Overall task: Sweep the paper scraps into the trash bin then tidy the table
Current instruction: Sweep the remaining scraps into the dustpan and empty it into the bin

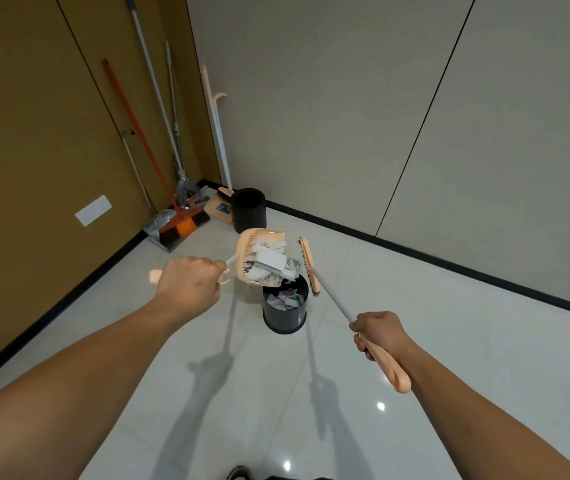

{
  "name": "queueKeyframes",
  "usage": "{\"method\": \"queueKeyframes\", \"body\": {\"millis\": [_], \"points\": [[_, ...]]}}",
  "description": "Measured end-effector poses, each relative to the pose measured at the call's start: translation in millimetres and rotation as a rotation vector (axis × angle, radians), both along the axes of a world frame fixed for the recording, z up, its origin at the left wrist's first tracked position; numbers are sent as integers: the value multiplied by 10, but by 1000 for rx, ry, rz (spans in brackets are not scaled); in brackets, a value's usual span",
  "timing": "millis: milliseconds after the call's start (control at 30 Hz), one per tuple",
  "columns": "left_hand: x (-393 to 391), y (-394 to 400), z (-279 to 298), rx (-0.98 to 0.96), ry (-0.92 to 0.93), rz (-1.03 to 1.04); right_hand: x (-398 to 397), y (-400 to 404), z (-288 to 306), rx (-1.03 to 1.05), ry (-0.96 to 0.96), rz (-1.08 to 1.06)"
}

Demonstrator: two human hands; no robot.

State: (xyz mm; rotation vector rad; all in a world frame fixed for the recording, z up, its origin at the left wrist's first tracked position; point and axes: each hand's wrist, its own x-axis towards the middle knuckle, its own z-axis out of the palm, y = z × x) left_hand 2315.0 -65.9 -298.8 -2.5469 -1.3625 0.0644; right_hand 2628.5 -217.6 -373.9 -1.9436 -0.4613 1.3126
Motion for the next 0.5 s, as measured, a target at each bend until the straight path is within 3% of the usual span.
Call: {"method": "queueKeyframes", "body": {"millis": [500], "points": [[2, 81, -3, 46, 100, -90, -31, -31, 26, -24, 0, 0]]}}
